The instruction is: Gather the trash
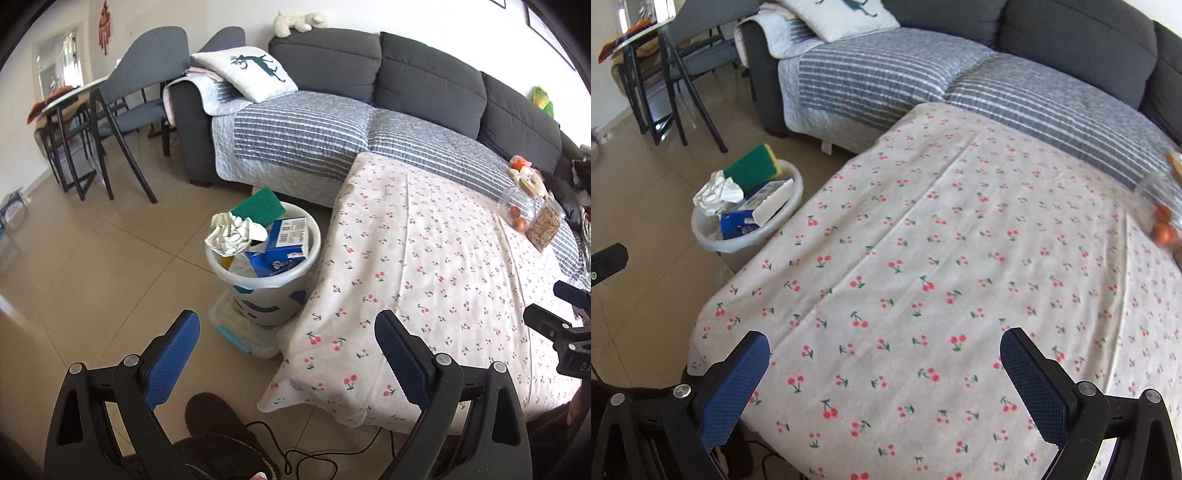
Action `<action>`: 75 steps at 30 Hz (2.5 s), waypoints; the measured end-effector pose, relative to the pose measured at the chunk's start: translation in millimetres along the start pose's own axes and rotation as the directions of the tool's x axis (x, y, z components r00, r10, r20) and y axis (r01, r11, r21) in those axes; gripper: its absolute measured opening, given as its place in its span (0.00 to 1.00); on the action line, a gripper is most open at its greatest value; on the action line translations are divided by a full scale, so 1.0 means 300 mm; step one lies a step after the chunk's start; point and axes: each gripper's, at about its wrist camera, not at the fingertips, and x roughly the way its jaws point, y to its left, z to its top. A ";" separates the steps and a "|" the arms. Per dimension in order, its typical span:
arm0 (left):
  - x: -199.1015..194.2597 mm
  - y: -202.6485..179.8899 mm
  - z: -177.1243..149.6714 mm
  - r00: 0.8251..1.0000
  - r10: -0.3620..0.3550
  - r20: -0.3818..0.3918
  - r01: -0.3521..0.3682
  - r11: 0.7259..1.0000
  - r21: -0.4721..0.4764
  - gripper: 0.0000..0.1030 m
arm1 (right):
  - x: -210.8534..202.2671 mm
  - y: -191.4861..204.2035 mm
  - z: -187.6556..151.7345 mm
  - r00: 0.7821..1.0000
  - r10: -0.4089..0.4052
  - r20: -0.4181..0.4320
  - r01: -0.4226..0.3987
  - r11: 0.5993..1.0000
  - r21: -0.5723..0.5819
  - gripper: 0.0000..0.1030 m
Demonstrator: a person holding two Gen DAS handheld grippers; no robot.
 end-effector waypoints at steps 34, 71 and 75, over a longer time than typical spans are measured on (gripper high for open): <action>-0.006 -0.119 -0.035 1.000 -0.023 0.017 0.021 0.996 0.084 0.94 | -0.070 -0.096 -0.101 0.995 -0.080 0.063 0.076 0.995 0.067 0.99; -0.019 -0.117 -0.029 0.999 -0.021 0.027 0.018 0.995 0.093 0.94 | -0.064 -0.113 -0.096 0.994 -0.092 0.063 0.087 0.993 0.077 0.99; -0.022 -0.118 -0.027 0.999 -0.016 0.034 0.013 0.995 0.097 0.94 | -0.062 -0.119 -0.096 0.993 -0.096 0.063 0.091 0.992 0.084 0.99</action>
